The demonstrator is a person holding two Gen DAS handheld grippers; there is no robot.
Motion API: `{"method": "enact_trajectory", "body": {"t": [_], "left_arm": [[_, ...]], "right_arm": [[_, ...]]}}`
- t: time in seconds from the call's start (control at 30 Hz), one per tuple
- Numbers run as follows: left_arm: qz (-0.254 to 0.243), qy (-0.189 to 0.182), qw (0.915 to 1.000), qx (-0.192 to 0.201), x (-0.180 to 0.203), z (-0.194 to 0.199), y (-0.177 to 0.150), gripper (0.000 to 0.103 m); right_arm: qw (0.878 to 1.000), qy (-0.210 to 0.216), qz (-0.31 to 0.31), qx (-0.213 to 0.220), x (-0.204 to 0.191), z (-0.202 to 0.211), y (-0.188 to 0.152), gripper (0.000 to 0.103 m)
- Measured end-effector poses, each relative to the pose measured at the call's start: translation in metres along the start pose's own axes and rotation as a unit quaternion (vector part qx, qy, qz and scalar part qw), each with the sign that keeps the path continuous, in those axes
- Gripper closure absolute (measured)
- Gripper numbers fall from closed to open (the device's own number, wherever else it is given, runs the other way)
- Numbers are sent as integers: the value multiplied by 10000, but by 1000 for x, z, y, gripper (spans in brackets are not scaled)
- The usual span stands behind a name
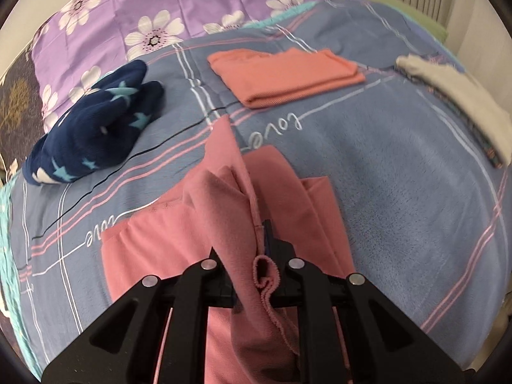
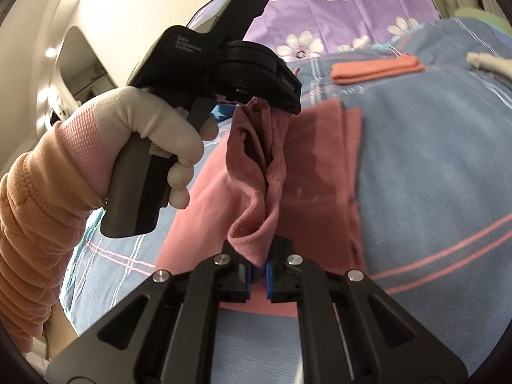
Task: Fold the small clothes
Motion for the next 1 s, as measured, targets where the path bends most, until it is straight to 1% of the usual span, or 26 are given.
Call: {"method": "enact_trajectory", "body": {"t": [0.1,0.2,0.27,0.33,0.37,0.4,0.43,0.47,0.53,0.6,0.63,0.67,0.7,0.73,0.87,0.9,0.97,1.0], "left_arm": [[-215,188,9996,8,13,-7,4,91],[-358,259,9990,-28,23,-13,4,90],[-319,215,9992,-57,25,-17,5,89],[-166,100,9998,11,21,-14,9,83],[-79,67,9999,94,18,-9,12,82],[-17,53,9998,189,16,-3,15,77],[44,21,9993,358,11,7,20,72],[71,6,9987,498,8,16,22,70],[90,2,9959,904,-2,45,25,60],[89,-39,9920,1259,-15,77,16,59],[98,-74,9909,1339,-19,86,11,55],[137,-139,9893,1443,-26,99,-4,51],[159,-172,9885,1493,-31,106,-16,41],[156,-194,9879,1531,-36,113,-35,40],[2,-240,9905,1352,-45,114,-113,39],[-37,-172,9916,1280,-46,112,-142,39],[-19,-103,9934,1140,-49,103,-180,39],[44,-128,9946,1033,-51,98,-195,39]], "right_arm": [[9997,25,-224,-22,12,2,-3,98],[9993,88,-358,-73,21,3,-5,98],[9992,80,-379,-97,23,2,-8,98],[9989,103,-434,-140,26,1,-11,98],[9988,112,-453,-157,27,-1,-9,98],[9986,130,-484,-183,28,-1,-10,98],[9984,139,-504,-203,29,-2,-10,98],[9983,148,-520,-226,29,-3,-11,98],[9980,151,-553,-267,32,-5,-12,98],[9973,195,-635,-302,34,-7,-14,97],[9967,233,-713,-323,37,-8,-14,97],[9961,272,-772,-336,39,-9,-14,97],[9952,329,-855,-356,41,-10,-14,97],[9945,365,-906,-369,42,-10,-15,97],[9920,466,-1078,-454,41,-10,-18,97],[9918,476,-1090,-459,40,-9,-18,97],[9911,501,-1142,-476,39,-8,-16,97],[9907,512,-1163,-481,39,-7,-15,97]]}}
Point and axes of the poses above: each gripper's, at about its wrist camera, not at the fingertips, and z roughly against the way its jaws point, x to its right, y to its top, the point moved 7 cm from there along -z, roughly the way its jaws point, and after that the axes turned 9 degrees about y, right-handed, at the moved point
